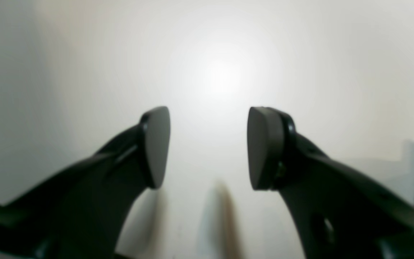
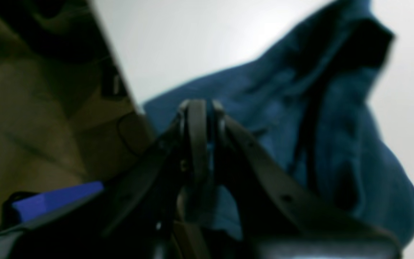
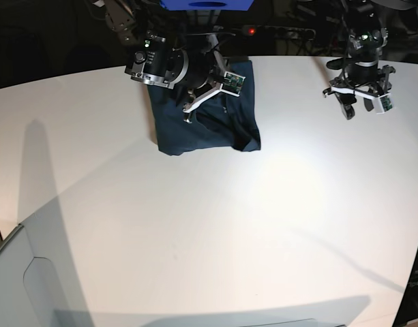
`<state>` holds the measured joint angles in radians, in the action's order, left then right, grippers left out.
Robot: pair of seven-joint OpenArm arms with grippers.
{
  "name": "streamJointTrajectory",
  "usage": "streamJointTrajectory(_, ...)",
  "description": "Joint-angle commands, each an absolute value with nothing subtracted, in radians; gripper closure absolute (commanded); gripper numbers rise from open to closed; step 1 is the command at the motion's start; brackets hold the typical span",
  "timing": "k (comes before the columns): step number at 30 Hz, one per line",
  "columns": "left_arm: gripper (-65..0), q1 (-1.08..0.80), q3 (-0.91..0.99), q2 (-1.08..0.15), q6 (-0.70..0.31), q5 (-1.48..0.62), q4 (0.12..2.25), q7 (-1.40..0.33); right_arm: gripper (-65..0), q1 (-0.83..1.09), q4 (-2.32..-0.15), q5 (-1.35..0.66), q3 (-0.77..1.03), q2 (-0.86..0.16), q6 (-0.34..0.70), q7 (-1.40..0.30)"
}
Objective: Fold the T-shirt properly
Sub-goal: 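Press the folded end down and reposition the right gripper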
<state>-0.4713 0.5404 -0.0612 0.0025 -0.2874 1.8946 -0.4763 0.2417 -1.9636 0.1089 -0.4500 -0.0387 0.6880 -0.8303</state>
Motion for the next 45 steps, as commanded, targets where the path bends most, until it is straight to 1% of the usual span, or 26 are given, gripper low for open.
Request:
streamJointTrajectory(1, -33.1, -0.473, 0.545, -0.068, 0.004, -0.291, 1.916, -0.455, 0.0, 0.232, -1.998, 0.101, -0.440, -0.044, 0.698, -0.808)
streamJointTrajectory(5, -33.1, -0.479, 0.547, -0.068, 0.004, -0.291, 1.913, -0.455, 0.0, 0.226, -2.041, 0.101, -0.361, -0.050, 0.698, -0.808)
streamJointTrajectory(11, -33.1, -0.479, 0.547, -0.068, 0.004, -0.291, 1.913, -0.455, 0.0, 0.222, -2.063, 0.101, -0.182, -0.051, 0.698, -0.808)
streamJointTrajectory(16, -33.1, -0.479, 0.547, -0.068, 0.004, -0.291, 1.911, -0.455, 0.0, 0.259, -2.054, 0.101, -0.130, -0.051, 0.698, -0.808)
streamJointTrajectory(20, -33.1, -0.479, 0.547, -0.067, 0.004, -0.291, 1.911, -0.455, 0.0, 0.308, -2.046, 0.101, -0.163, -0.044, 0.698, -0.808)
streamJointTrajectory(25, -33.1, -0.478, 0.547, -0.067, 0.004, -0.291, 1.913, -0.455, 0.0, 0.325, -1.991, 0.101, -0.328, -0.044, 0.698, -0.806)
streamJointTrajectory(30, -33.1, -0.479, 0.547, -0.067, 0.002, -0.291, 1.913, -0.455, 0.0, 0.320, -1.980, 0.102, -0.440, -0.044, 0.698, -0.806)
streamJointTrajectory(34, -33.1, -0.481, 0.547, -0.068, 0.002, -0.291, 1.913, -0.455, 0.0, 0.303, -2.015, 0.102, -0.437, -0.053, 0.698, -0.806)
streamJointTrajectory(39, -33.1, -0.481, 0.564, -0.068, 0.002, -0.291, 1.914, -0.455, 0.0, 0.271, -2.063, 0.102, -0.363, -0.111, 0.698, -0.812)
streamJointTrajectory(42, -33.2, -0.481, 0.576, -0.068, 0.002, -0.291, 1.910, -0.455, 0.0, 0.269, -2.055, 0.102, -0.318, -0.128, 0.698, -0.814)
streamJointTrajectory(45, -33.2, -0.479, 0.576, -0.068, 0.002, -0.291, 1.910, -0.455, 0.0, 0.274, -2.026, 0.104, -0.312, -0.133, 0.698, -0.811)
